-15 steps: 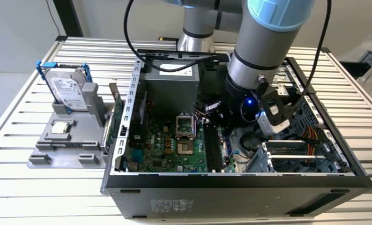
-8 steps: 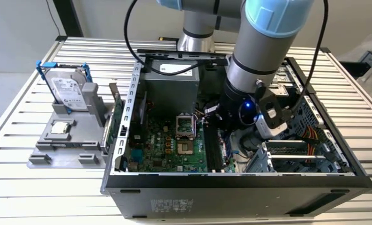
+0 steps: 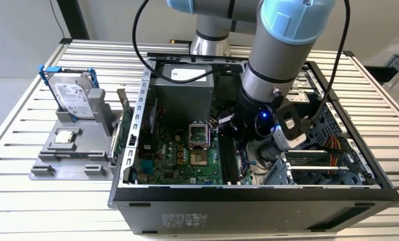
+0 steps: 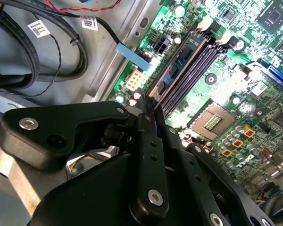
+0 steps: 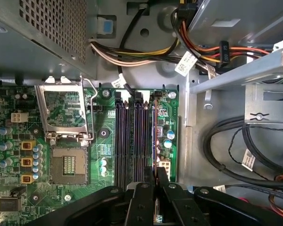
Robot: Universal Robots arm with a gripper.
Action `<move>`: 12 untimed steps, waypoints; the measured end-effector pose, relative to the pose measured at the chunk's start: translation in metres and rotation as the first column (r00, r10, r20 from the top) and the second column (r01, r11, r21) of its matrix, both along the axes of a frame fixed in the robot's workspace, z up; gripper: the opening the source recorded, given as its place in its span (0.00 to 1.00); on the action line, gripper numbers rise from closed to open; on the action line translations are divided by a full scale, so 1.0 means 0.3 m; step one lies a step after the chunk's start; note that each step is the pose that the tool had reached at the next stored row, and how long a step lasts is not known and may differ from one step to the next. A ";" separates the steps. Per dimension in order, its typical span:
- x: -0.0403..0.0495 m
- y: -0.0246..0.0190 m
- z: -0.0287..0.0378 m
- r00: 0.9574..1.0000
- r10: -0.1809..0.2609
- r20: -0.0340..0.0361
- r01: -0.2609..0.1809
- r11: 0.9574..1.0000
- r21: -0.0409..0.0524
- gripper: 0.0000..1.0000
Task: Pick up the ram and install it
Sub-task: 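Insert the ram into the slot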
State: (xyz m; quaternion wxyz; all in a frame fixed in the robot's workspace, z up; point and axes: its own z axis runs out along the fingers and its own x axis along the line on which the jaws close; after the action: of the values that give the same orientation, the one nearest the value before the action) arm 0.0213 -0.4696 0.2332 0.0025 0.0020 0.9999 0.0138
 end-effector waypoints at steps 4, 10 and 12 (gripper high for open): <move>-0.001 -0.006 -0.008 1.000 0.003 0.000 -0.003 1.000 0.000 0.00; -0.004 -0.014 -0.015 1.000 0.014 0.000 -0.014 1.000 0.000 0.00; -0.009 -0.014 -0.016 1.000 0.017 0.000 -0.017 1.000 0.000 0.00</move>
State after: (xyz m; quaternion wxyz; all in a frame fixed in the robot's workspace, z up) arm 0.0187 -0.4738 0.2285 0.0024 -0.0064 0.9999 0.0138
